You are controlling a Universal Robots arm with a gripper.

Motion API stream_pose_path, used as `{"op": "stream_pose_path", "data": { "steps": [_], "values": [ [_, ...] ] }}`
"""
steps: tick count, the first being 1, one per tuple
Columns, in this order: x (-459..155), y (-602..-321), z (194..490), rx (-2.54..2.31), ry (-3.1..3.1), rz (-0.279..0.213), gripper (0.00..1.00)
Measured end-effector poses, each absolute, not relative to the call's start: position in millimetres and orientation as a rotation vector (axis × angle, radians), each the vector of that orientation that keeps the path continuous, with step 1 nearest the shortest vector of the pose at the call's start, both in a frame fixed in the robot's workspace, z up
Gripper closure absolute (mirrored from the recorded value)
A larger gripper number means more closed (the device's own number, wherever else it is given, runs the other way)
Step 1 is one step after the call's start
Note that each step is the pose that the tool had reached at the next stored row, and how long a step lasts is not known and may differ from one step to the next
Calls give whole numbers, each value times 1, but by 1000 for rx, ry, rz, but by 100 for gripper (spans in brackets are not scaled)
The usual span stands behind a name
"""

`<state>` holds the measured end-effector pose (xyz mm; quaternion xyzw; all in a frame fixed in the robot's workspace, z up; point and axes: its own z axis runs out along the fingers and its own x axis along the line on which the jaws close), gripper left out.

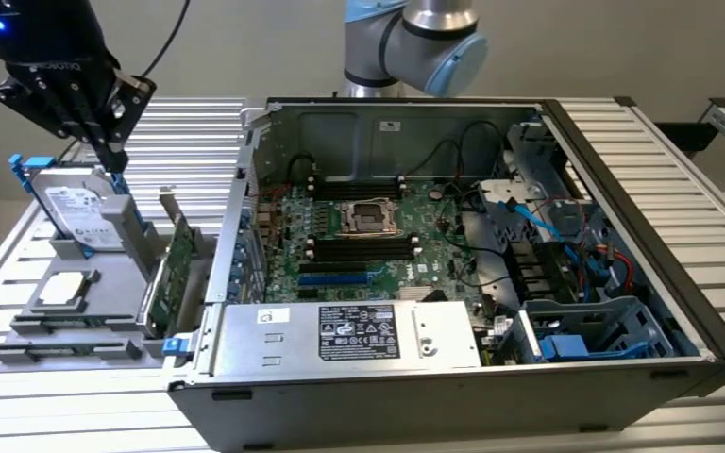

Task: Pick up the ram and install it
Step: 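Reach for the ram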

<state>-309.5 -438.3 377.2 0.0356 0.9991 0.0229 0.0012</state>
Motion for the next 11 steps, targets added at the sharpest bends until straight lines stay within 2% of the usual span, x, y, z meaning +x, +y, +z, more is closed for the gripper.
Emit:
{"op": "stream_pose_path", "data": {
  "steps": [11],
  "values": [
    [-327,-461,375,110,3137,72,89]
  ]
}}
